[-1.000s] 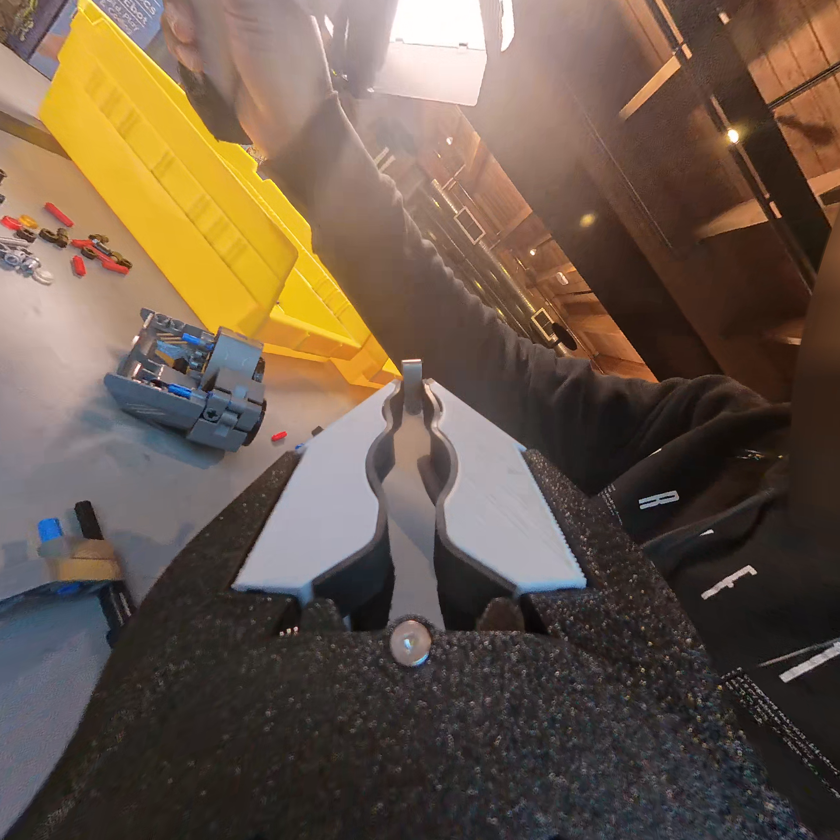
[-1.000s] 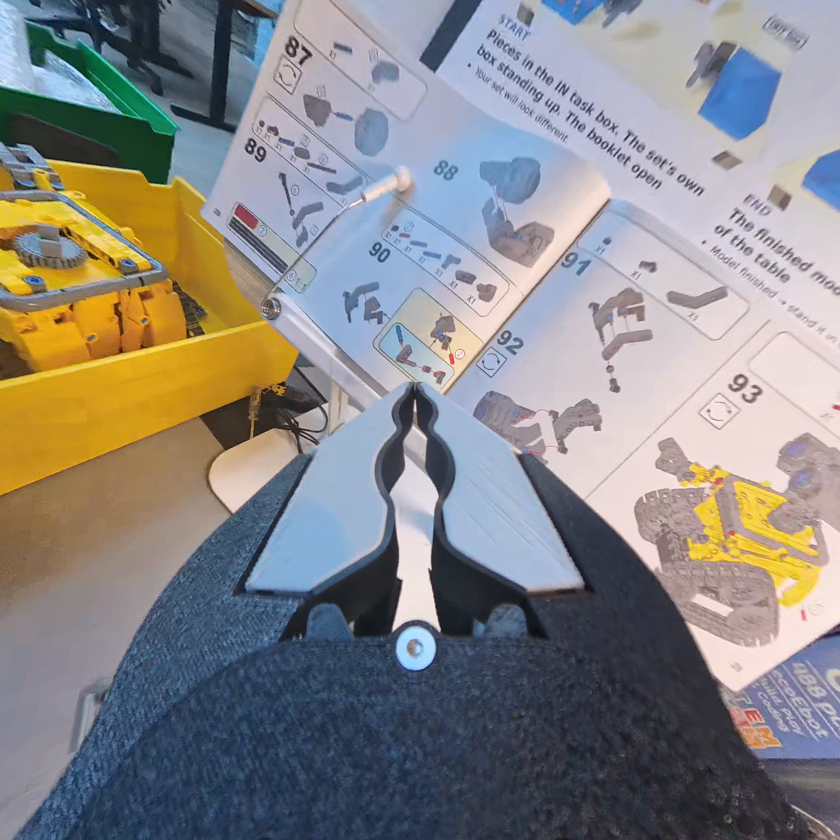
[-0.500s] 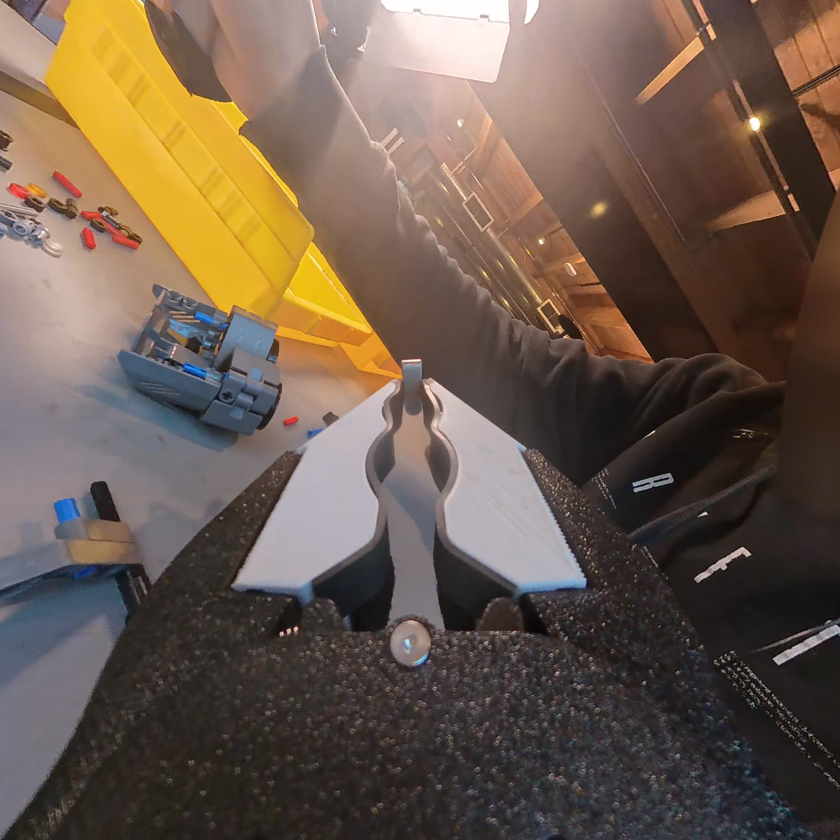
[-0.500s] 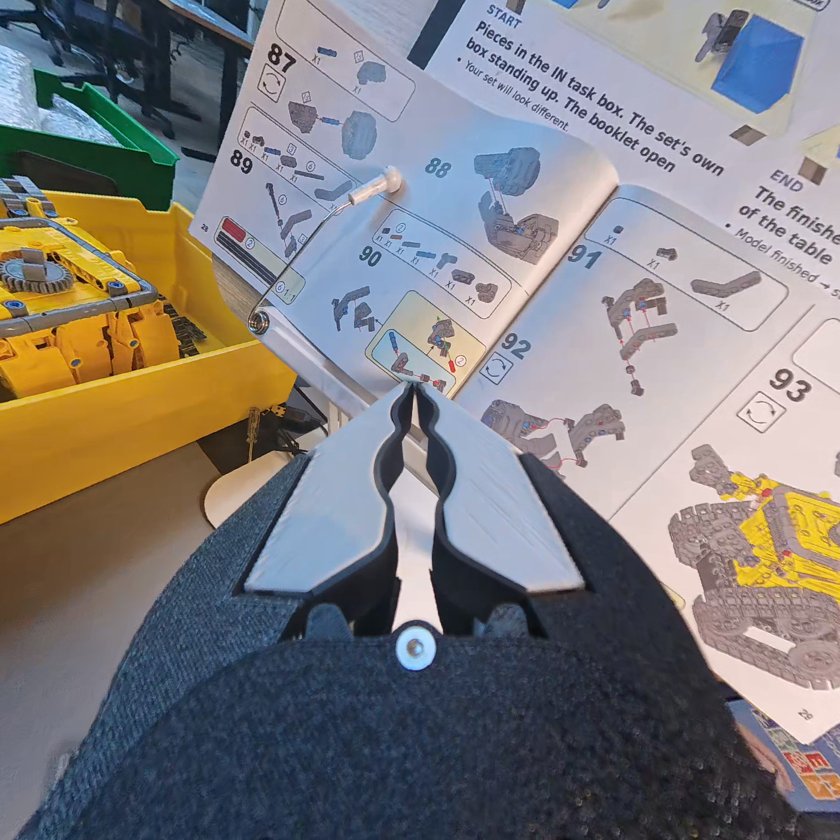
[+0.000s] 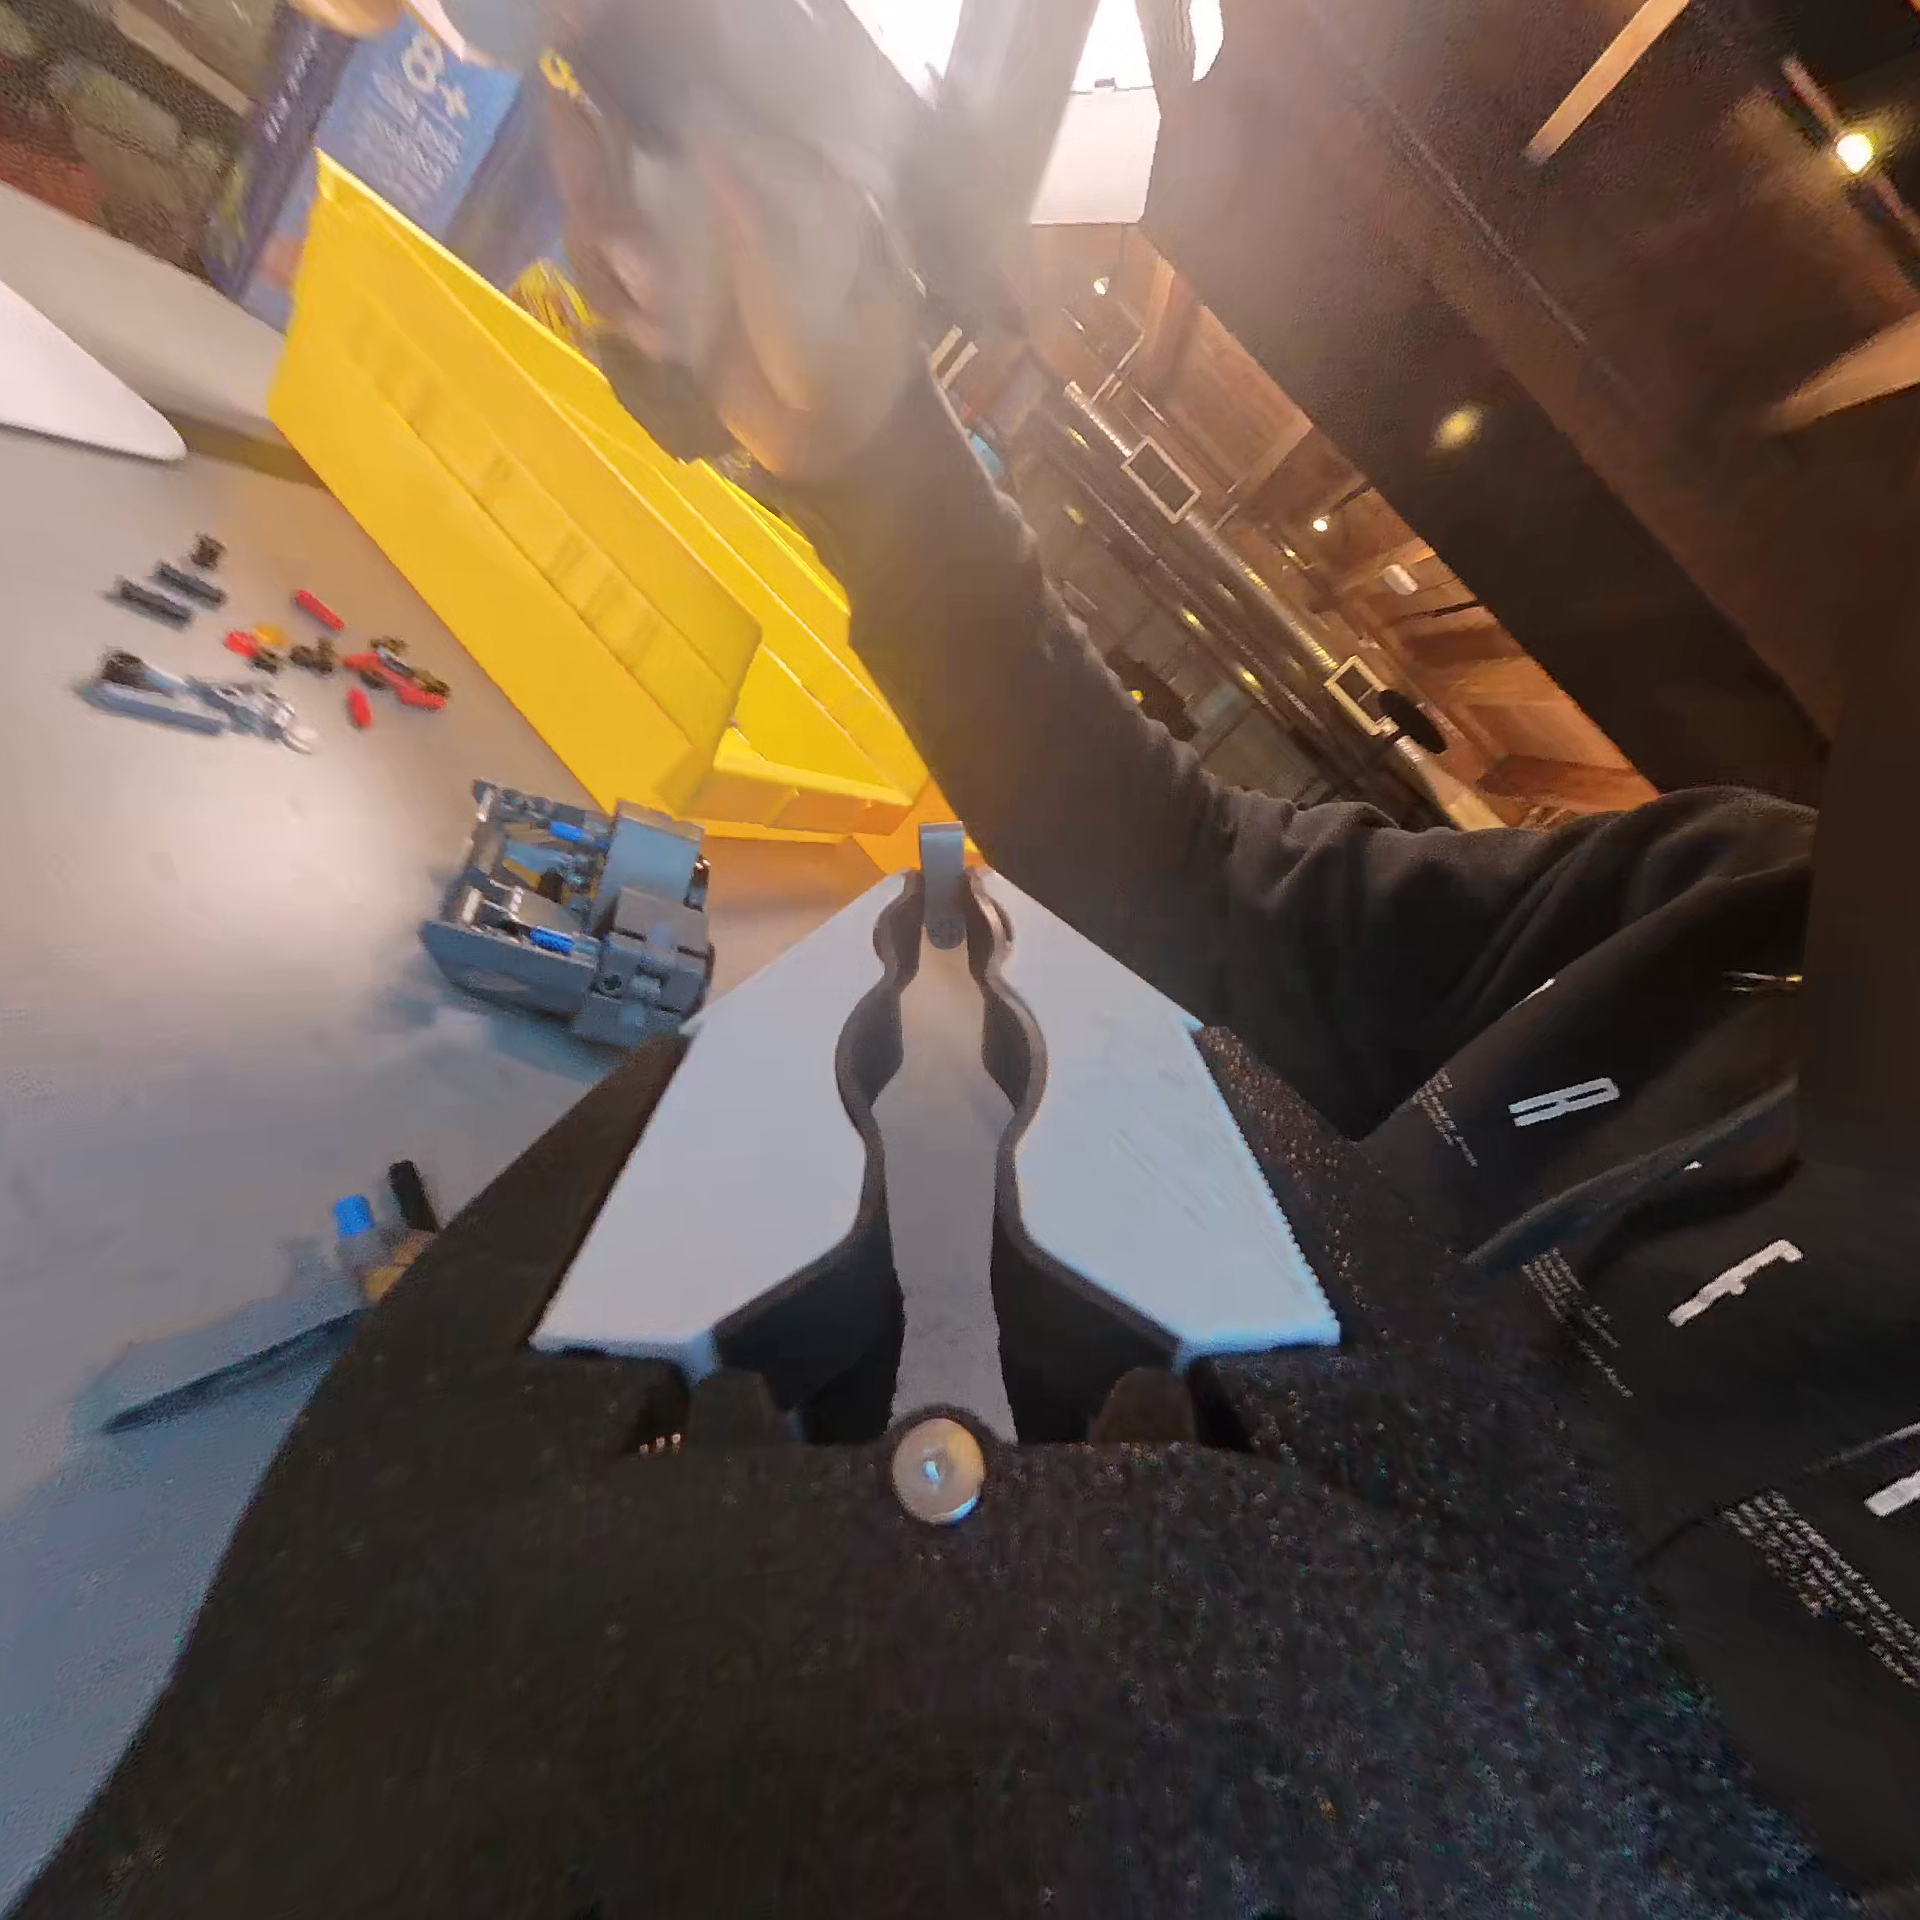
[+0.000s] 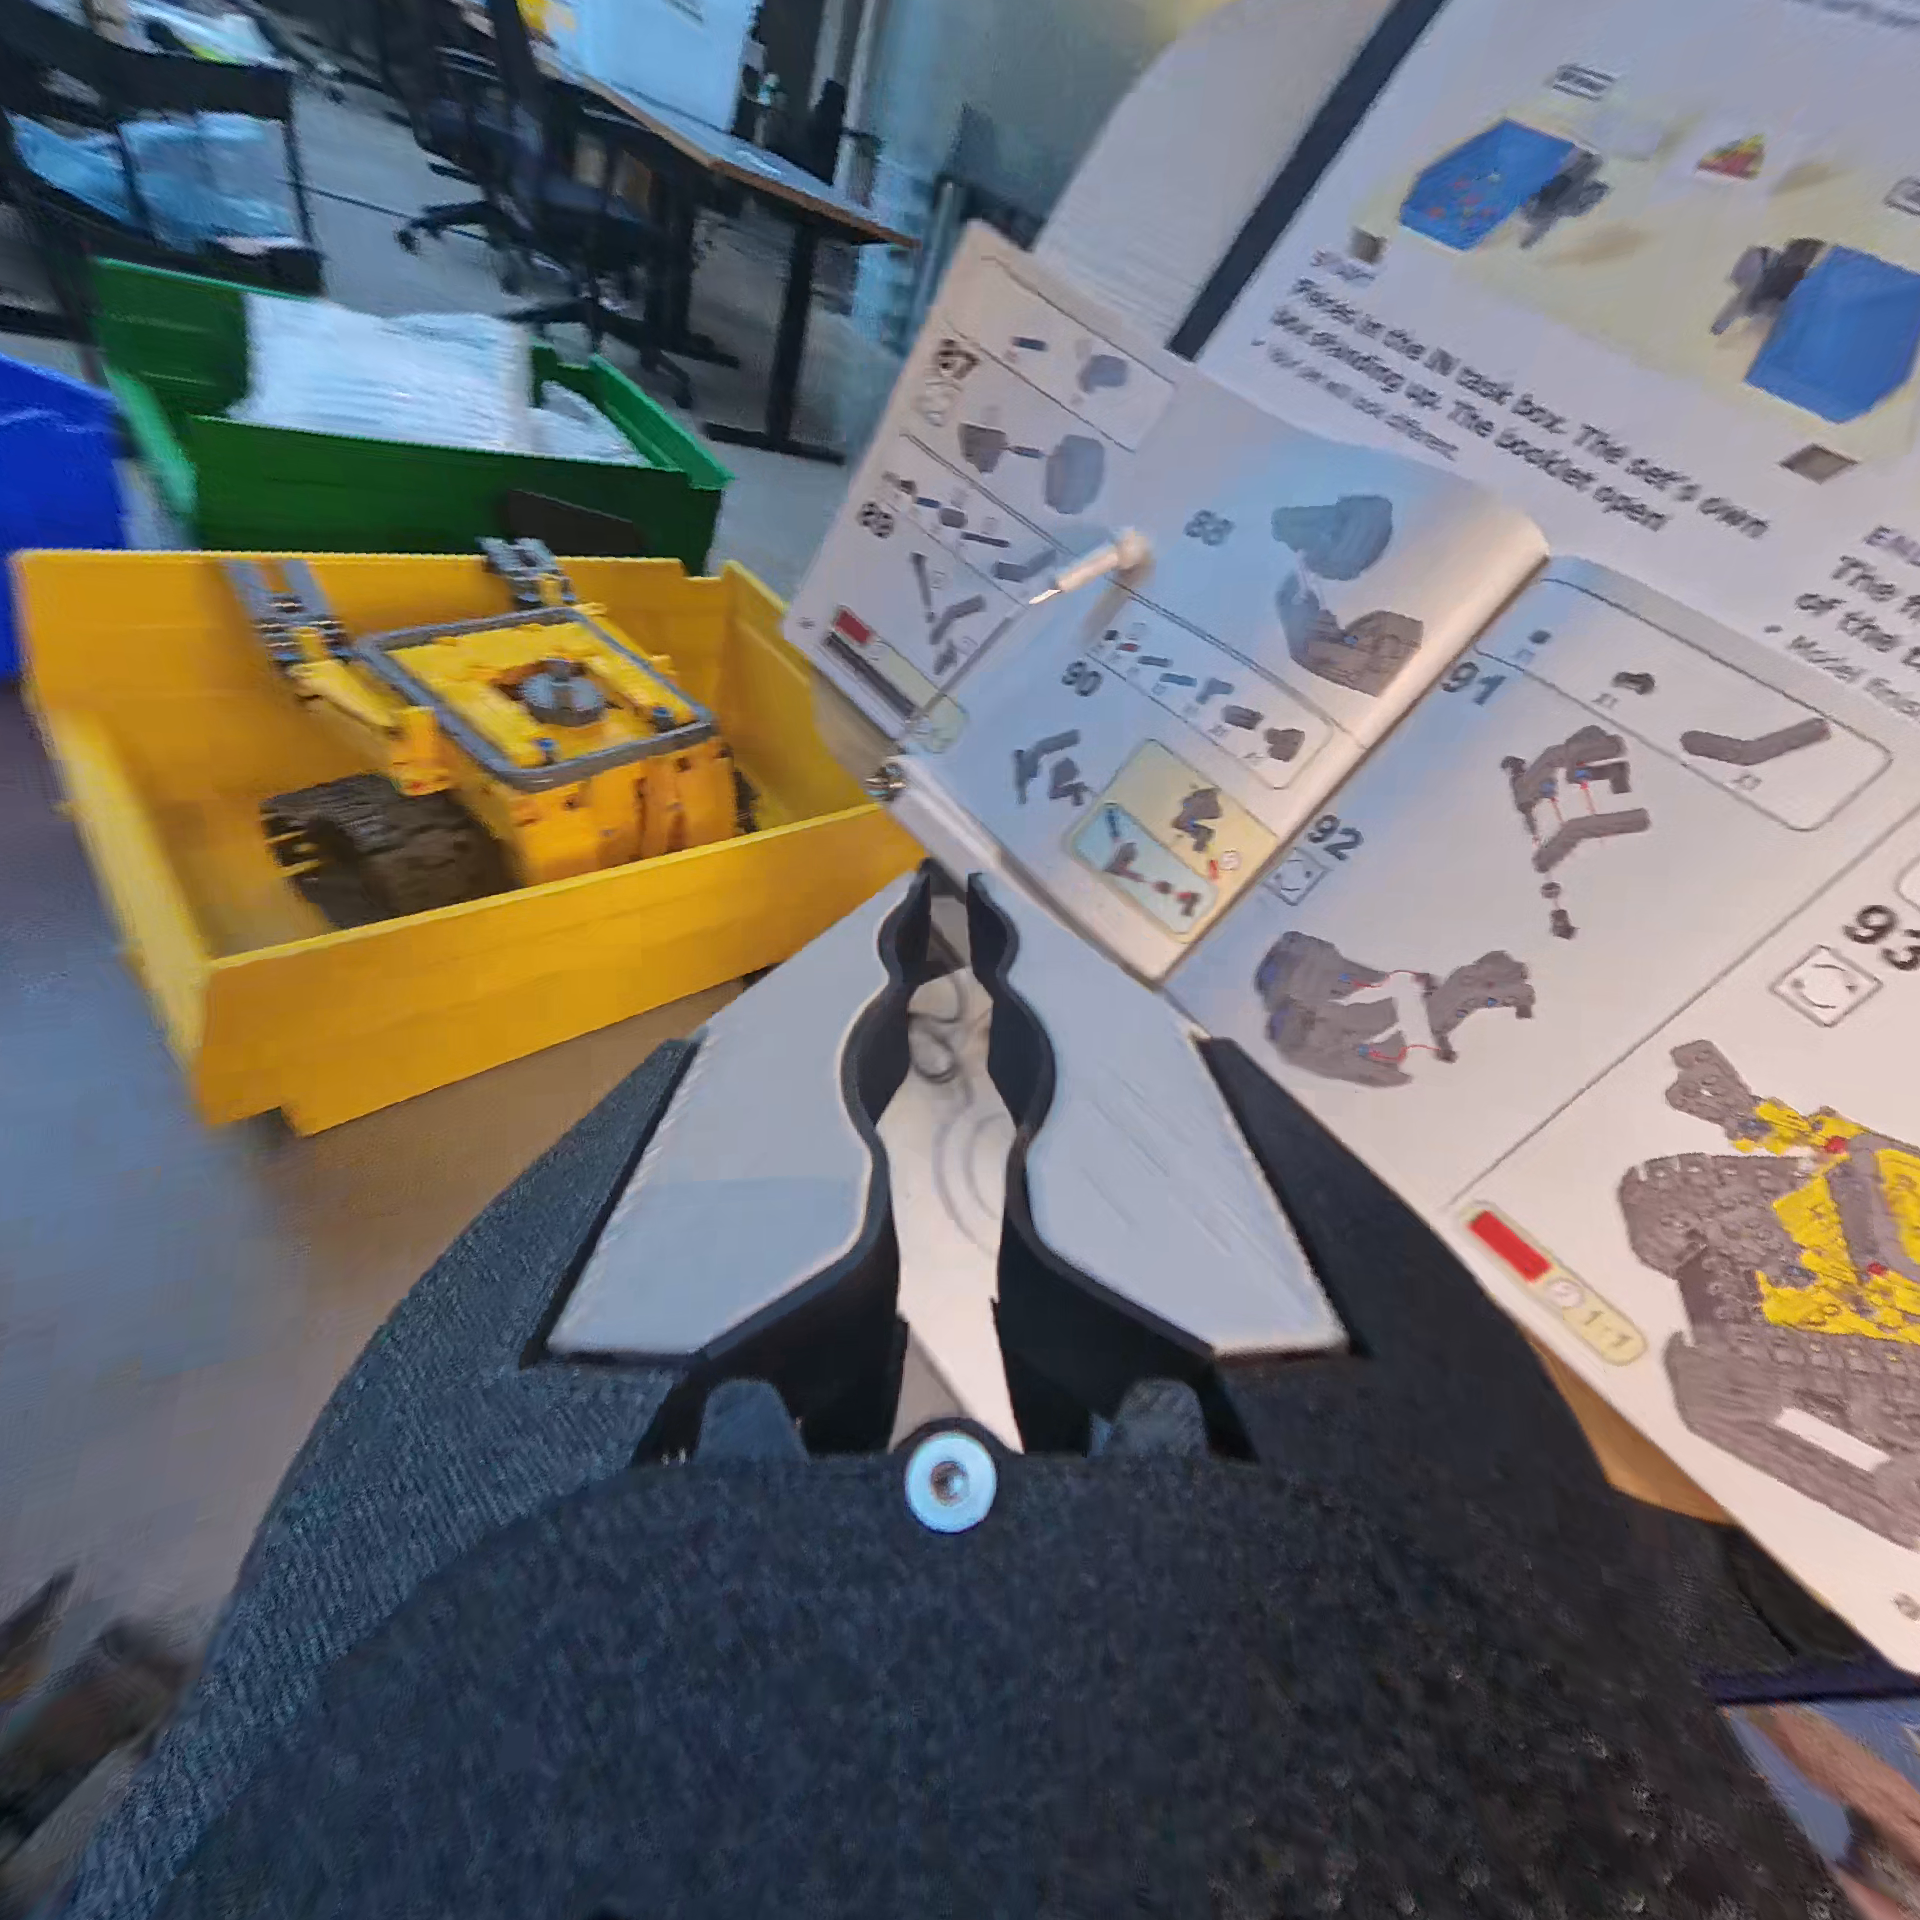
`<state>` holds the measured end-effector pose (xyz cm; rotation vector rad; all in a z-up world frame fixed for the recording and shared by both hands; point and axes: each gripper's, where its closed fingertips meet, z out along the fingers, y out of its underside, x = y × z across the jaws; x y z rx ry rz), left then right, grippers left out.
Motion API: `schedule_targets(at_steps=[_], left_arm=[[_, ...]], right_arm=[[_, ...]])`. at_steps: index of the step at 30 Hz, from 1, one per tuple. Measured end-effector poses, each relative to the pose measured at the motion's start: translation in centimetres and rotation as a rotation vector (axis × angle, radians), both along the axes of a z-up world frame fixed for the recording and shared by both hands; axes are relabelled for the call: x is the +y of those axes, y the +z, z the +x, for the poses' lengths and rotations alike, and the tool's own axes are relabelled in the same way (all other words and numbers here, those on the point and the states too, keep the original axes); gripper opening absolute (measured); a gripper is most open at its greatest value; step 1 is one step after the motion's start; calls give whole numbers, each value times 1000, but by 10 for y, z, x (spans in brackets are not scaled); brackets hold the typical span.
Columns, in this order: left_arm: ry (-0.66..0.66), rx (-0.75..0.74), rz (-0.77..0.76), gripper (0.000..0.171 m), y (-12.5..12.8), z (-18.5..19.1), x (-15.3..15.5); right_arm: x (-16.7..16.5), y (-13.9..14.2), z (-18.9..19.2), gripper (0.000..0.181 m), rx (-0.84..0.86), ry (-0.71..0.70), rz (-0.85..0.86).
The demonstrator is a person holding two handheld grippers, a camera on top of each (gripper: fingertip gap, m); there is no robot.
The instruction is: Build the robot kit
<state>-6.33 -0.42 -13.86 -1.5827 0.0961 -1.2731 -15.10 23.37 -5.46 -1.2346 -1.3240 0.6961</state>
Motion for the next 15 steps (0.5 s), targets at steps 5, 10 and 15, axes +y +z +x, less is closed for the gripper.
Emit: schedule_targets(at_steps=[5,10,15], left_arm=[[77,18,69,7,17,-23,-1],[127,33,92,7,22,-36,-1],[110,40,98,7,22,-31,-2]], right_arm=[[-100,-31,55,13,-240,235,-111],[-176,-97,131,14,-491,343,-183],[-219,-162,197,14,-676,460,-214]])
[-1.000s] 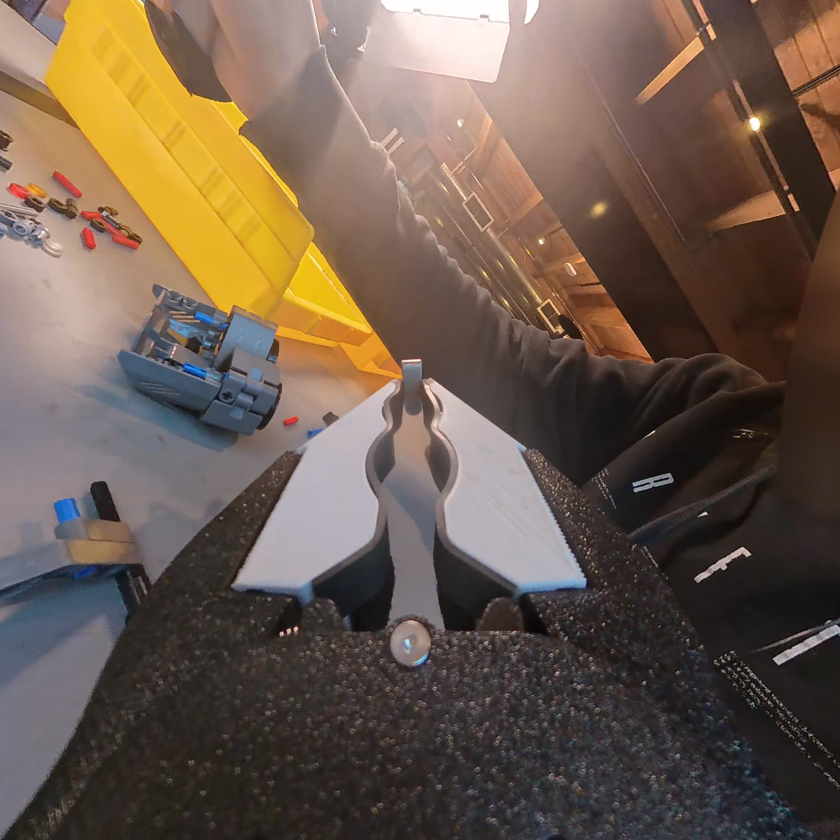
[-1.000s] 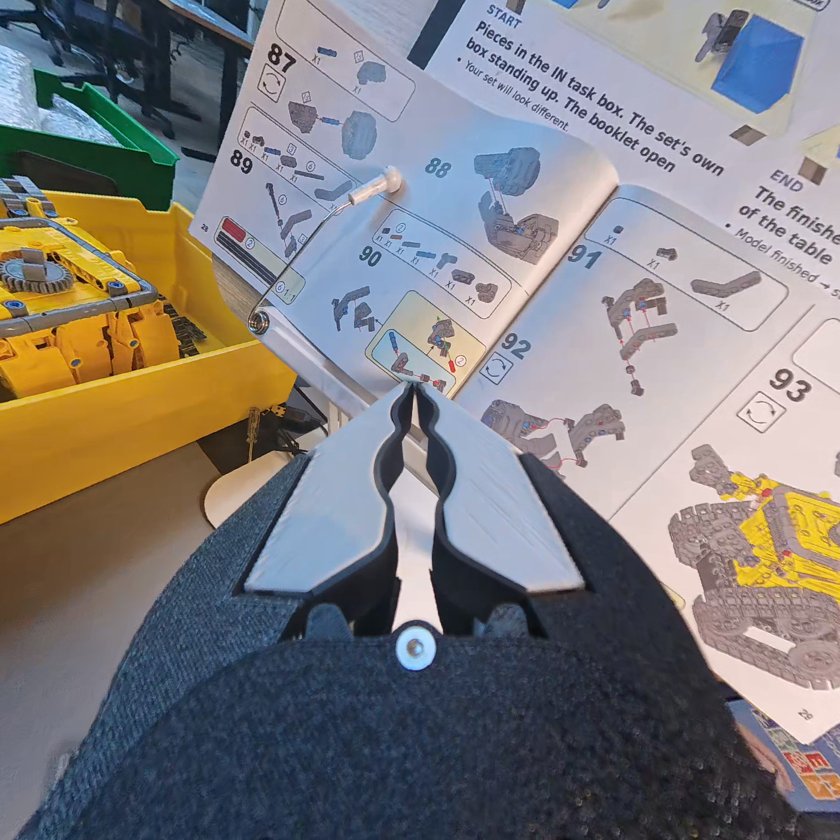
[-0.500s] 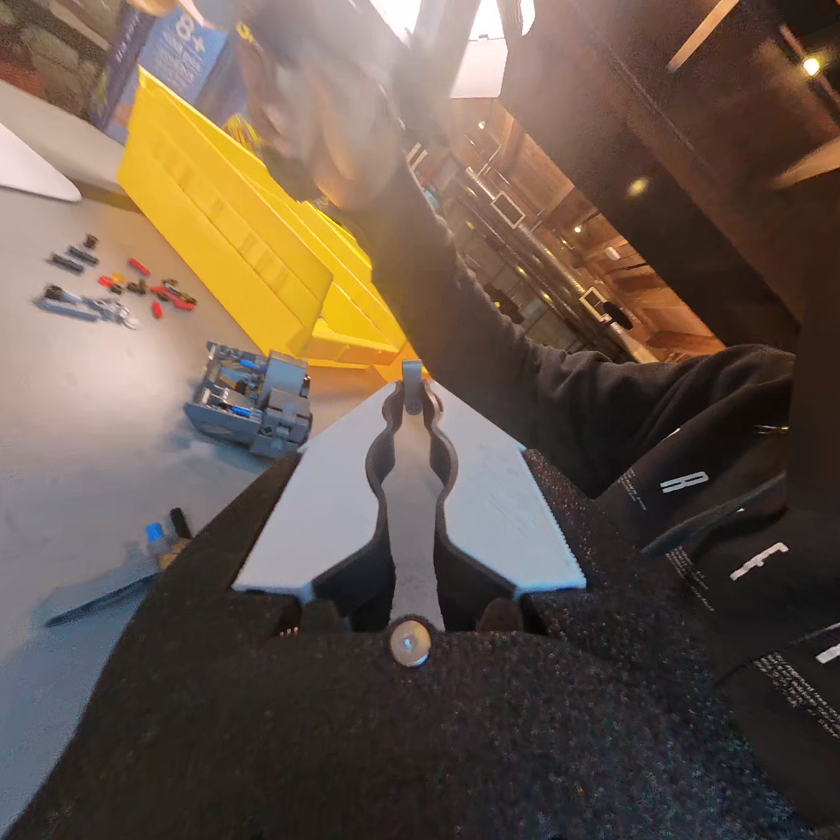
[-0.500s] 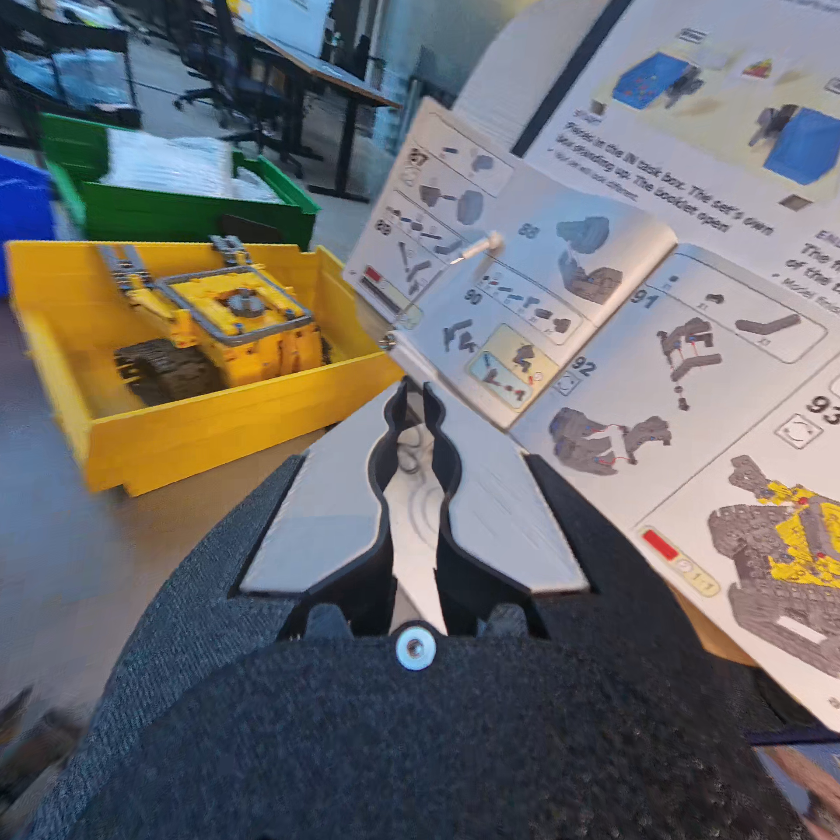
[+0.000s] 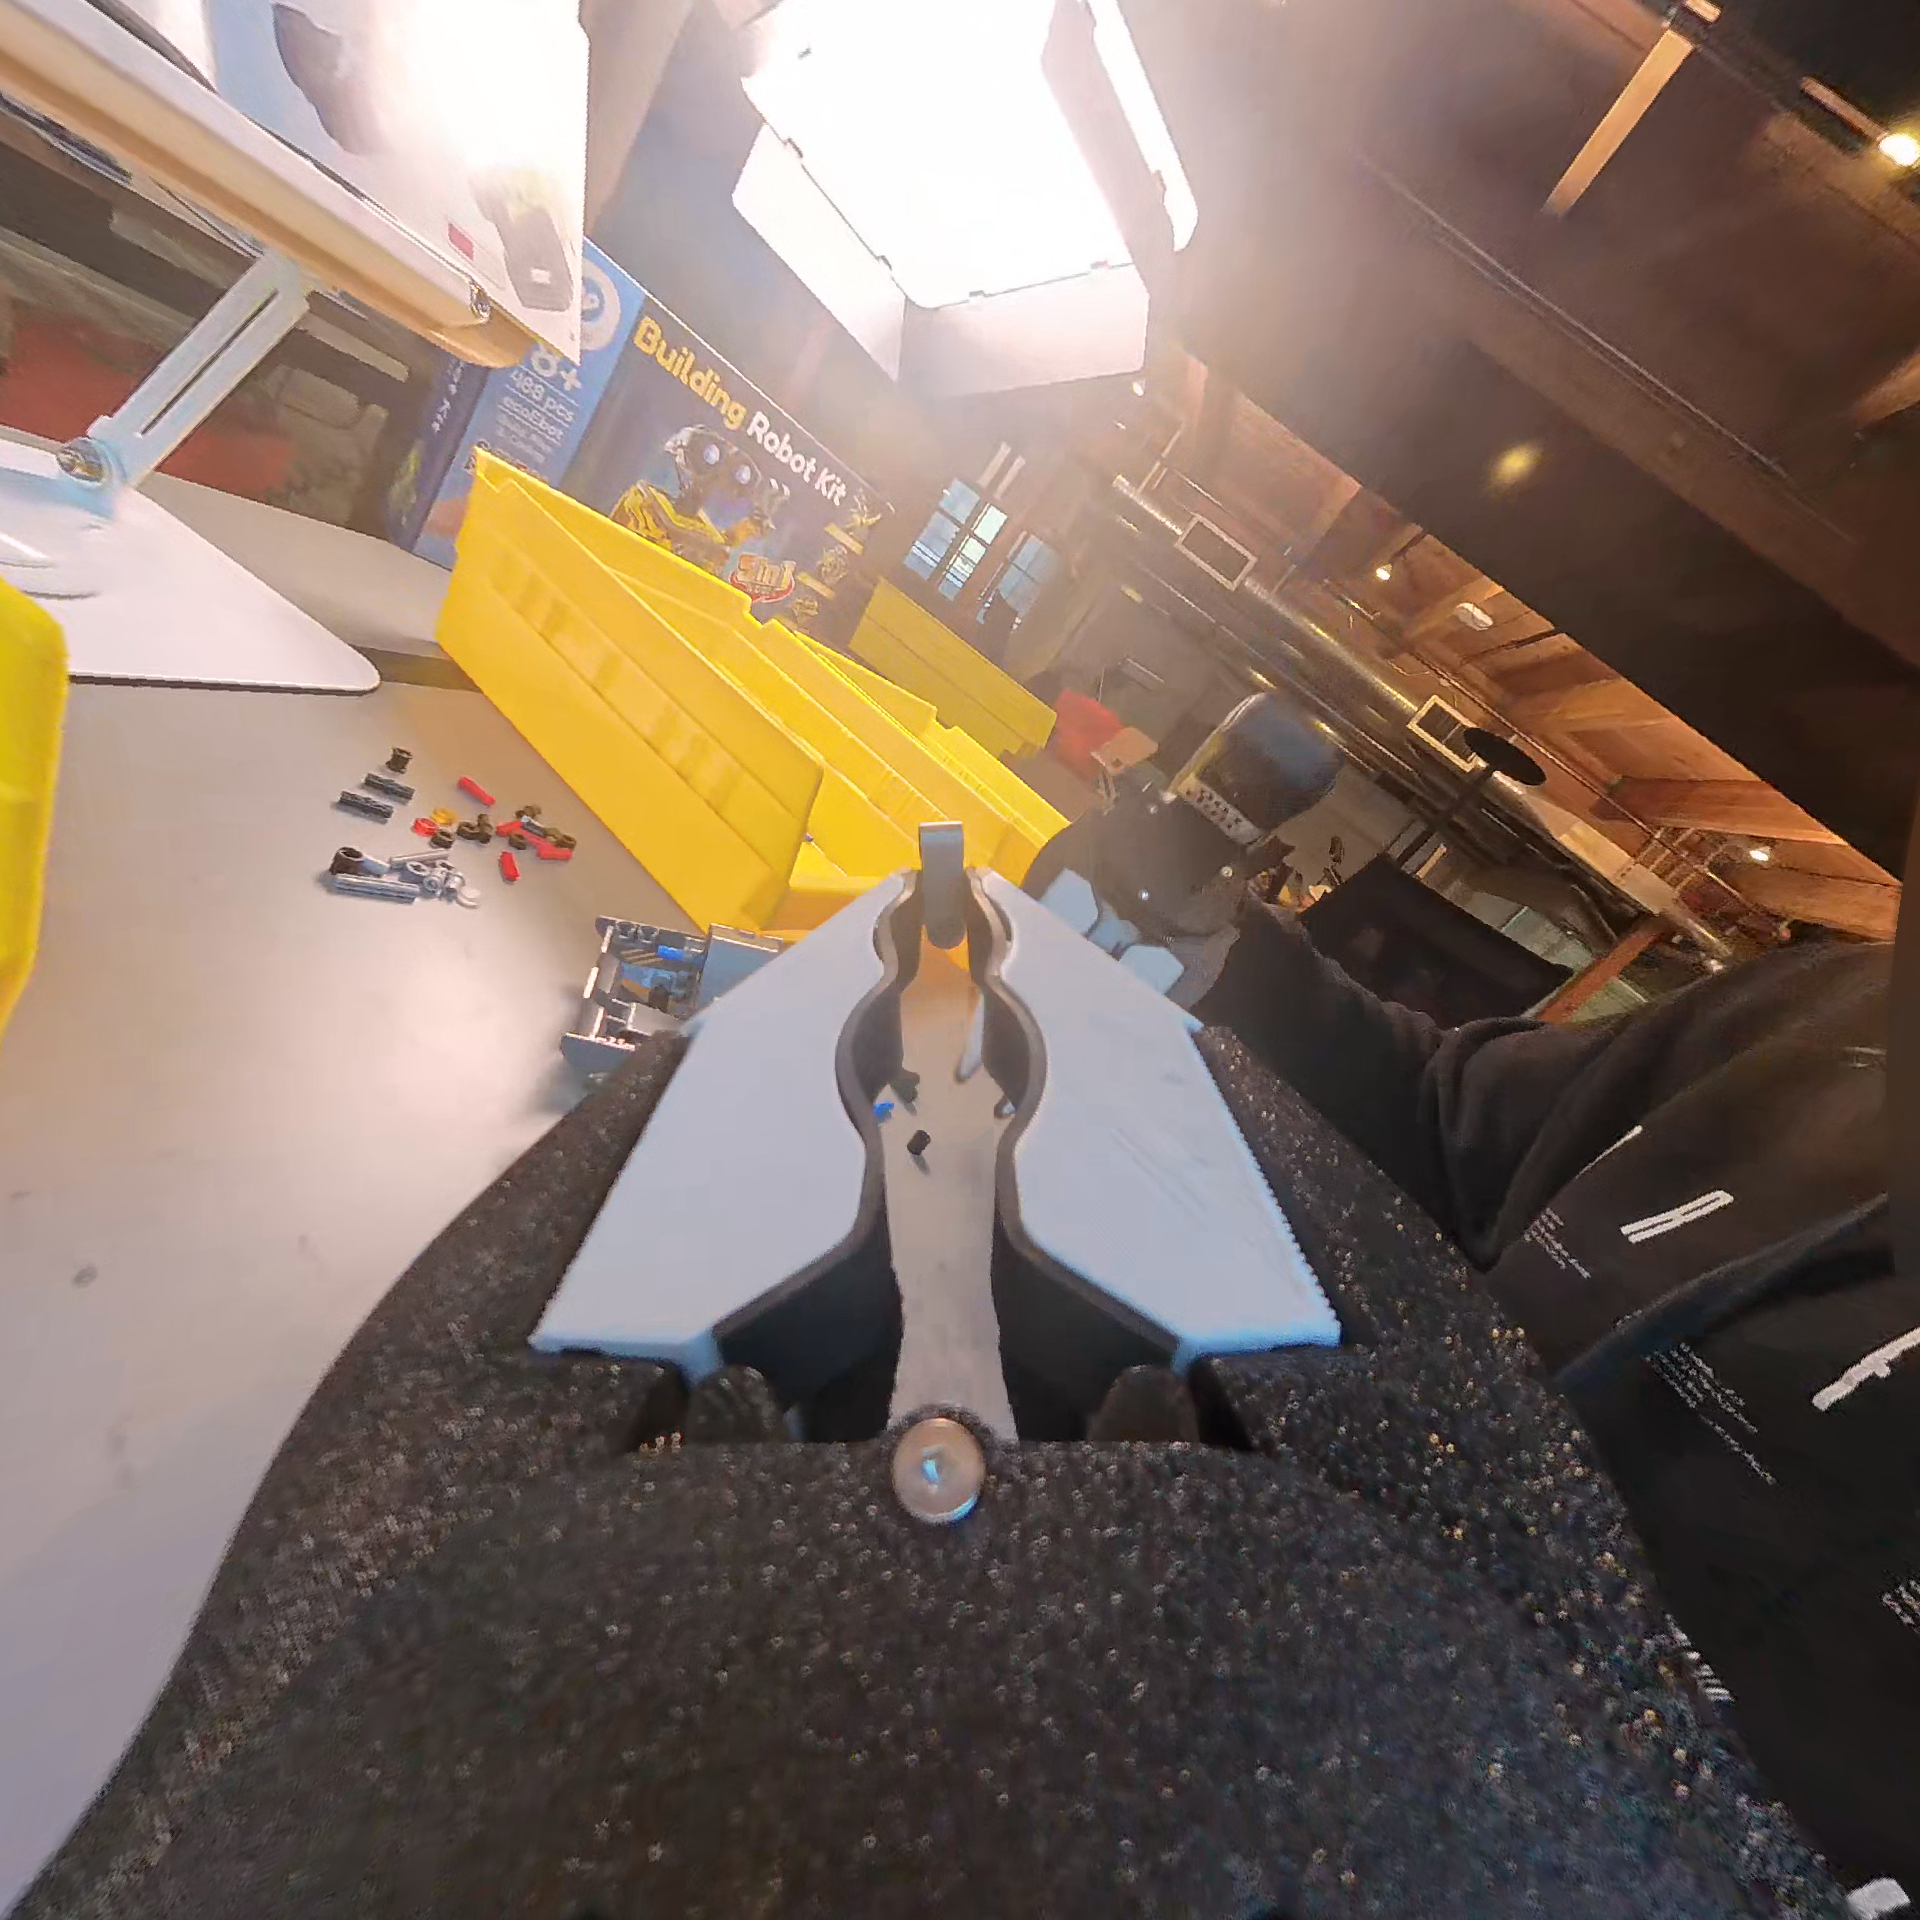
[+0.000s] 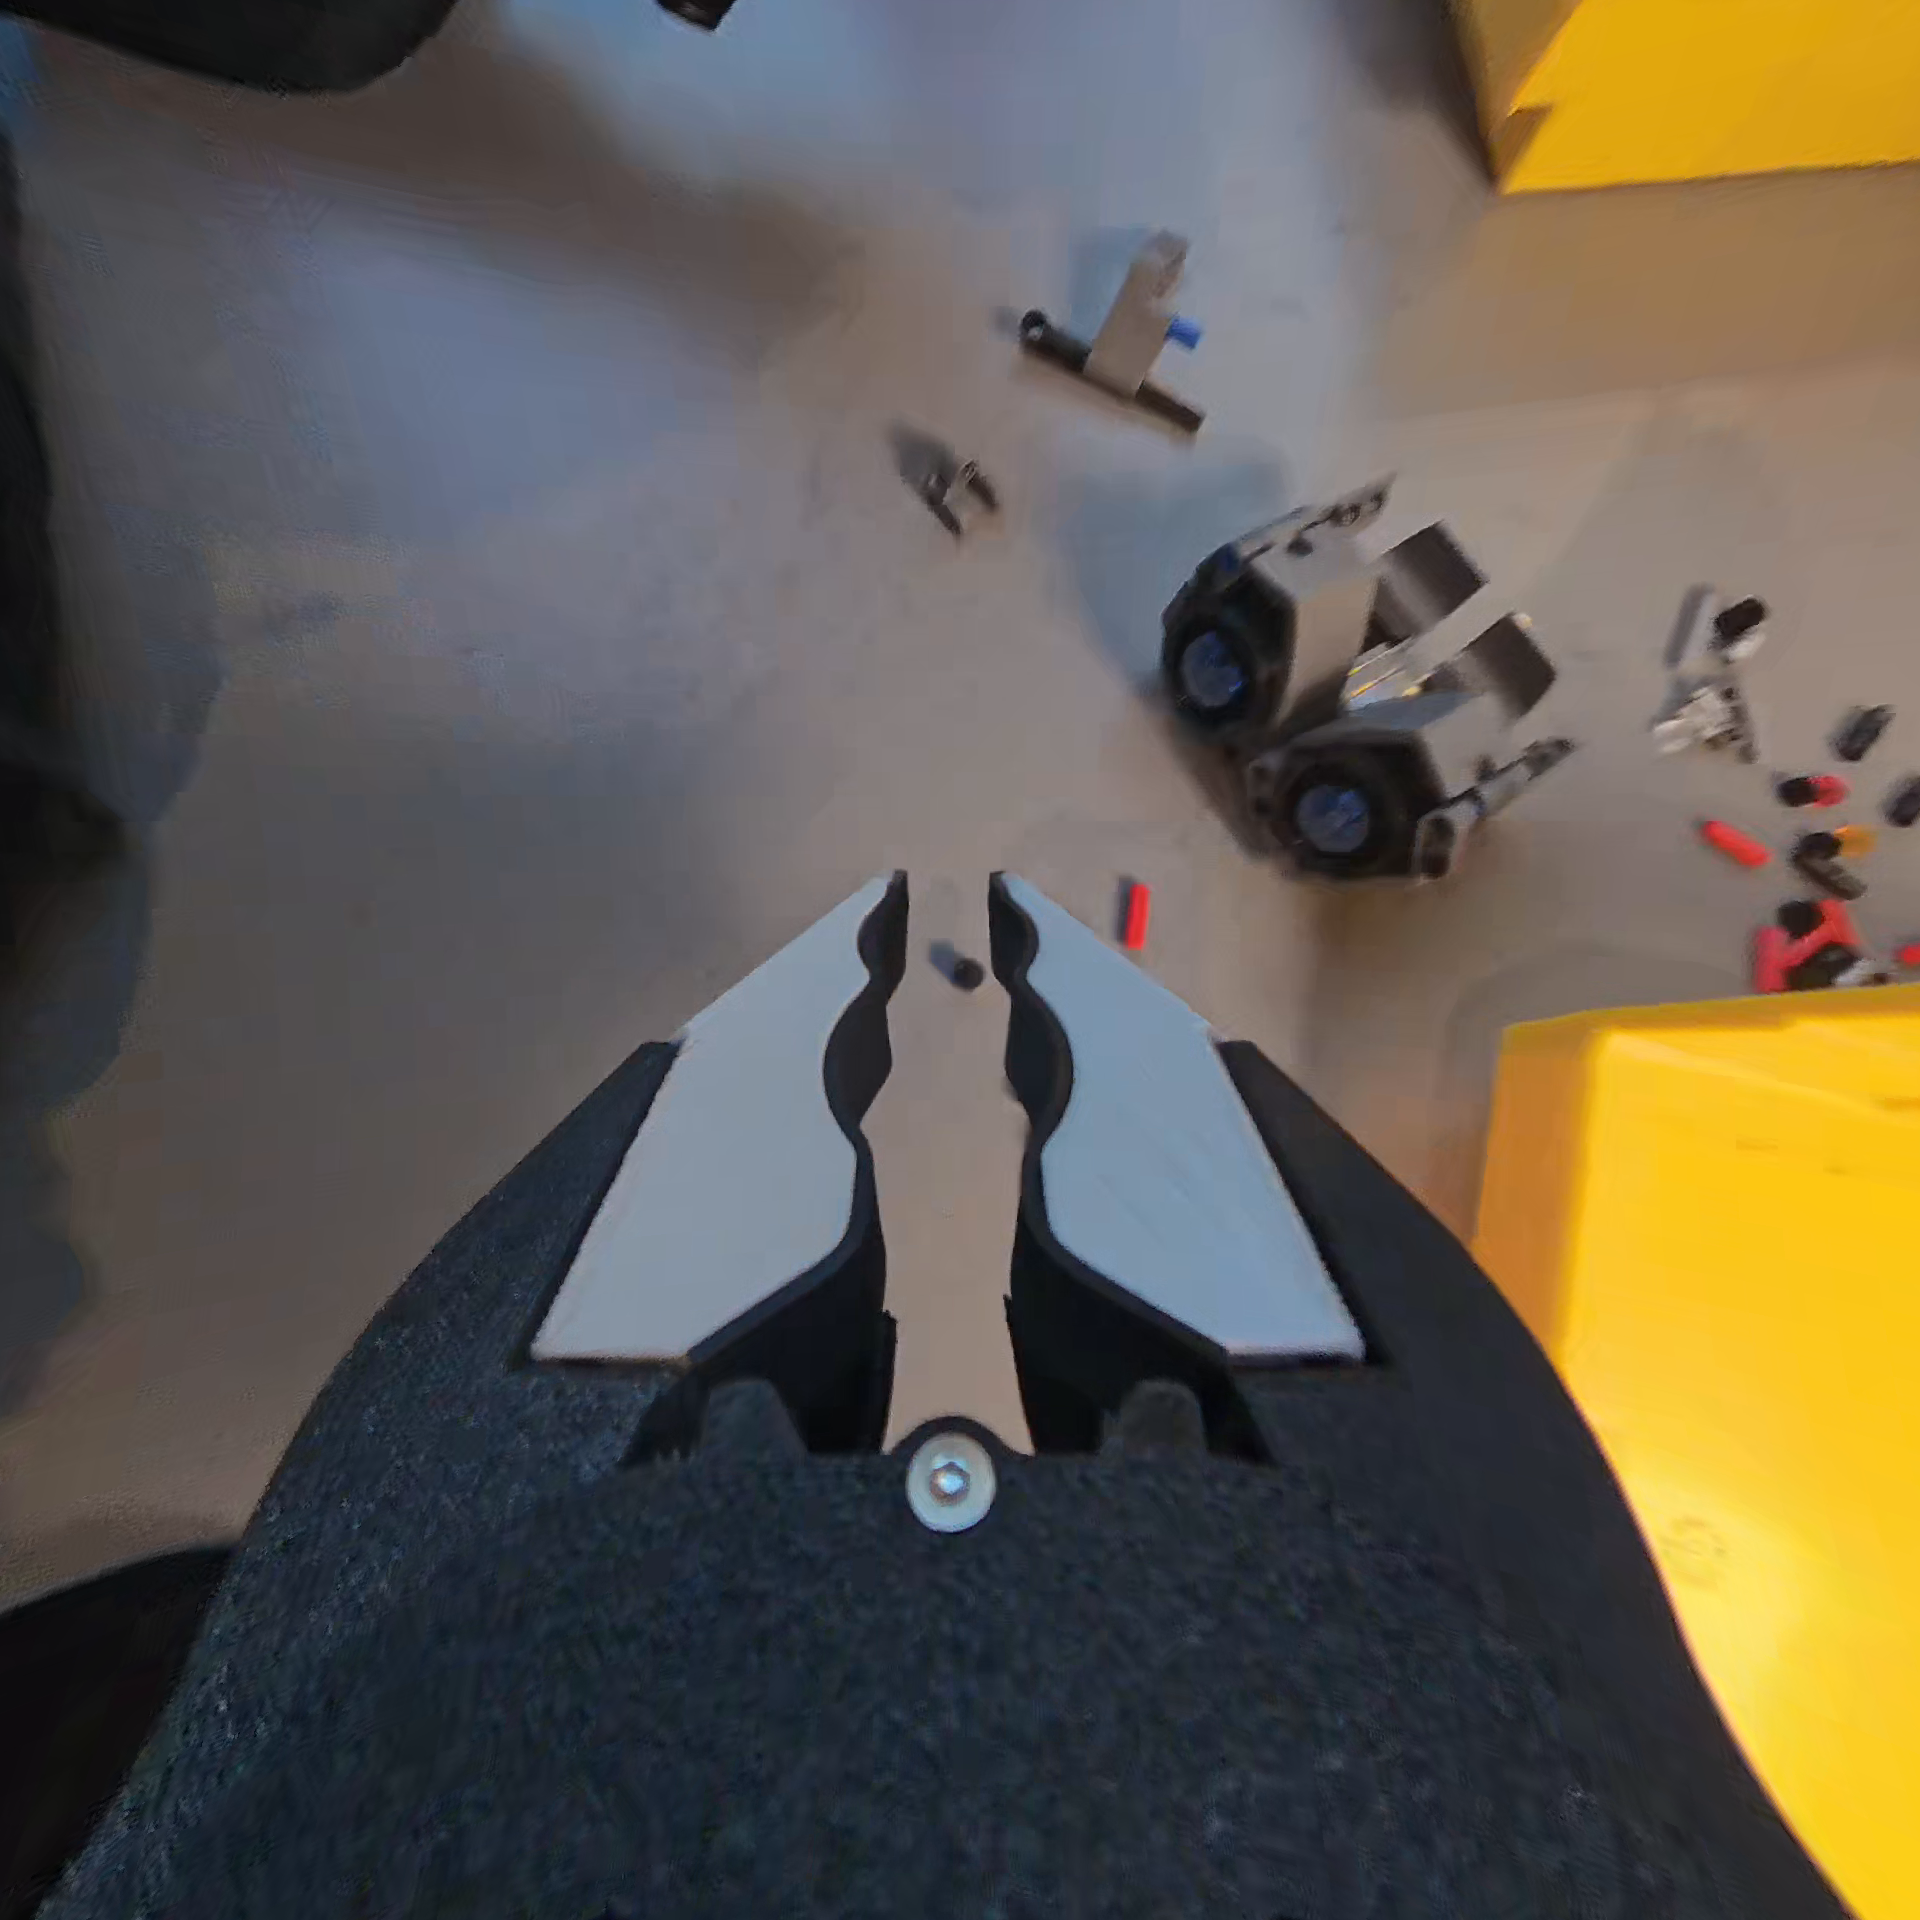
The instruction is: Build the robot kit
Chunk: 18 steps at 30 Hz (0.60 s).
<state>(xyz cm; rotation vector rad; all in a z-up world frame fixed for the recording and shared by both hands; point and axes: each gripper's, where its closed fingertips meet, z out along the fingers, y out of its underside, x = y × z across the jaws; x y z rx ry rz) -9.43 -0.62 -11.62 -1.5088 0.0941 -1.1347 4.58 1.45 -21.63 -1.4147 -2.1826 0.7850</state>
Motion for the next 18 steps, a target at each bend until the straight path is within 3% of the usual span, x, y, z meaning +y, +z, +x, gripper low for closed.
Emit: schedule_targets(at_steps=[6,12,14,16,18], left_arm=[[-47,24,5,7,-4,16,-3],[-65,43,6,7,-6,22,-5],[-77,46,8,7,-6,25,-6],[-99,36,19,7,-4,29,-8],[-125,5,36,7,0,33,-12]], right_arm=[[3,-33,13,15,-103,12,84],[9,-43,11,14,-162,17,71],[7,-44,11,5,-179,18,46],[4,-36,6,5,-131,21,27],[-6,4,-17,5,116,-37,-102]])
